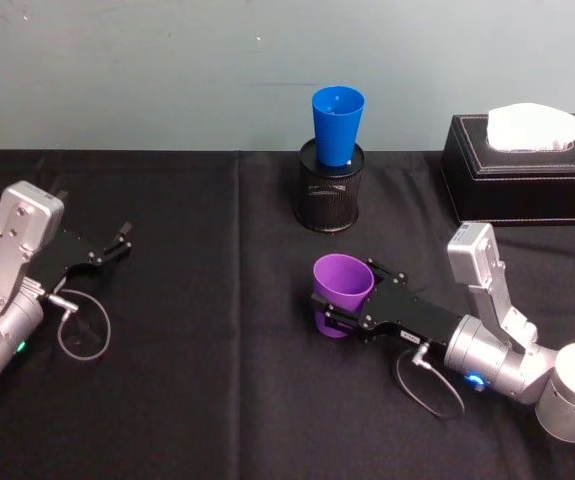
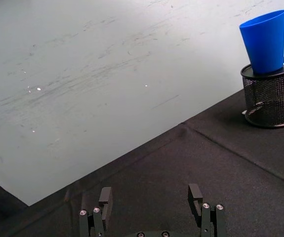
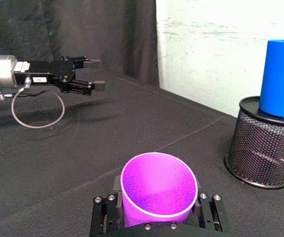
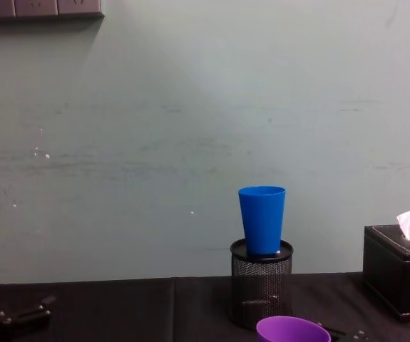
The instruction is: Pick up one cup with a gripper and tap it against the other cup.
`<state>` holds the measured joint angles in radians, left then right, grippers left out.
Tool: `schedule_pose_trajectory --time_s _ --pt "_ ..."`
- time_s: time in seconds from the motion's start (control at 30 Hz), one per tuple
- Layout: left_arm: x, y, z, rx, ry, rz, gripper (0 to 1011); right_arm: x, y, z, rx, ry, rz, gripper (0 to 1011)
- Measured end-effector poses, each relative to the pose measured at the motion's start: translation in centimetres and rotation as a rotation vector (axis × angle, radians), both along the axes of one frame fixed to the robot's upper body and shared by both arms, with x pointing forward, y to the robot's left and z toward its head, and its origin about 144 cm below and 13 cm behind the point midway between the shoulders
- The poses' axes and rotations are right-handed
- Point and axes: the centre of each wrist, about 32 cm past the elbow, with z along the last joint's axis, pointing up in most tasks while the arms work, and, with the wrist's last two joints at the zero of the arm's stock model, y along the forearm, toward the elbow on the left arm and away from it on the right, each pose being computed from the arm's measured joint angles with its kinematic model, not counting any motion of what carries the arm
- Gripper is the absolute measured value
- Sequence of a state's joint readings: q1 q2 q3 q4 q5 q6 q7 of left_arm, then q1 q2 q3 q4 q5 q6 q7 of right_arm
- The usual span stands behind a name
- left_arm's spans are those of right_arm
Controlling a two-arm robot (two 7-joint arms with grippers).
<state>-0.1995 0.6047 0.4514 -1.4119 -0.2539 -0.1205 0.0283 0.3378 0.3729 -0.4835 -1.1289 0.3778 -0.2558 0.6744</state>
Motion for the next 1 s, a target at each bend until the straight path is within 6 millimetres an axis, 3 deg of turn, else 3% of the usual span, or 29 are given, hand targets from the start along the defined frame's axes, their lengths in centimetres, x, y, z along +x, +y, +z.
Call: schedule_pose_trajectory --time_s 0.43,1.0 --pt "0.0 0.0 0.0 0.0 0.0 0.0 1005 0.0 -0.1 0.9 -0.018 -0.009 0.004 747" --pt "0.0 0.0 0.0 0.0 0.0 0.0 1005 1.1 -1.5 7.3 -0.046 0.006 -0.004 747"
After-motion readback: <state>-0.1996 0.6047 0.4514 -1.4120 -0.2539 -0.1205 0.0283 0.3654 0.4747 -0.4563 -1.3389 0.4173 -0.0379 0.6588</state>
